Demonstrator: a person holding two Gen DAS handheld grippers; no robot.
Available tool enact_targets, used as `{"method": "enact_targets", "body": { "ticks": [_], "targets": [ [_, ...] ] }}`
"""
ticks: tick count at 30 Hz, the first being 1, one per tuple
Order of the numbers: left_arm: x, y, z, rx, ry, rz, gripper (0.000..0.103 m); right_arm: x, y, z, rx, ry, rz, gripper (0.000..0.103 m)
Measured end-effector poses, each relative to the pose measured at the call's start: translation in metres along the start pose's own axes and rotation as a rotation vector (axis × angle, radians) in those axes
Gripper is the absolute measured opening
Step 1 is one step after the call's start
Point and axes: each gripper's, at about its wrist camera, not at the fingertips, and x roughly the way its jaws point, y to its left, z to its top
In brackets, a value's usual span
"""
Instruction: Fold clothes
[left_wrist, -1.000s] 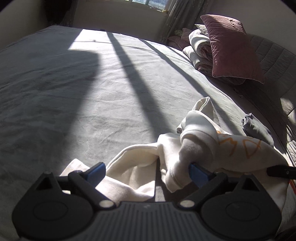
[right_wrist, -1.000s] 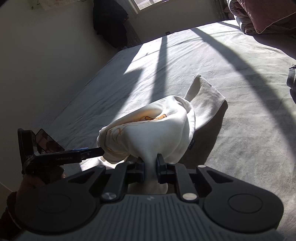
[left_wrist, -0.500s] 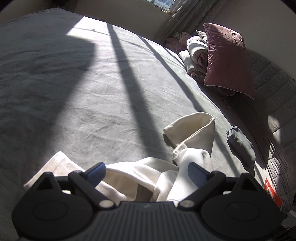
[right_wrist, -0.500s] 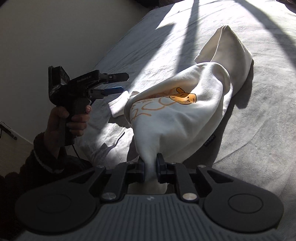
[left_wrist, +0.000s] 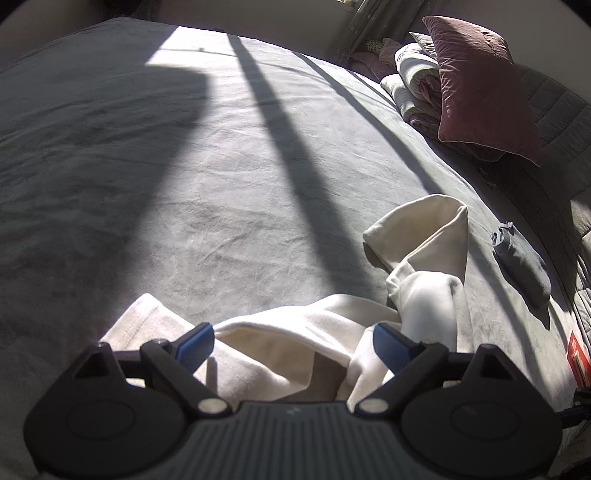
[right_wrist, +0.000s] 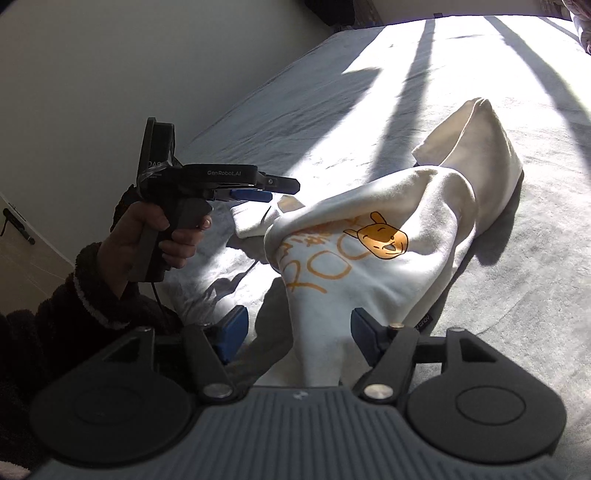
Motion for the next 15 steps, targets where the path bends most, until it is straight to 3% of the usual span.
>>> {"method": "enact_targets", "body": {
  "ticks": [7, 12, 15],
  "targets": [
    [-0.013, 0.019, -0.003, -0.018, -0.015, 0.053, 0.093, 0.039, 0.011, 0.025, -0.074, 0.018, -0.071, 0.066],
    [-0.03, 0.035, -0.007, 0.025, -0.038, 0.13, 0.093, 0.068, 0.019, 0.041, -0.142, 0.05, -0.136, 0.066],
    [-0.029, 0.051, -0.011, -0.002, 0.01, 0.129, 0.093, 0.083, 0.018, 0.045, -0.187, 0.076, -0.179, 0.066]
  ]
}}
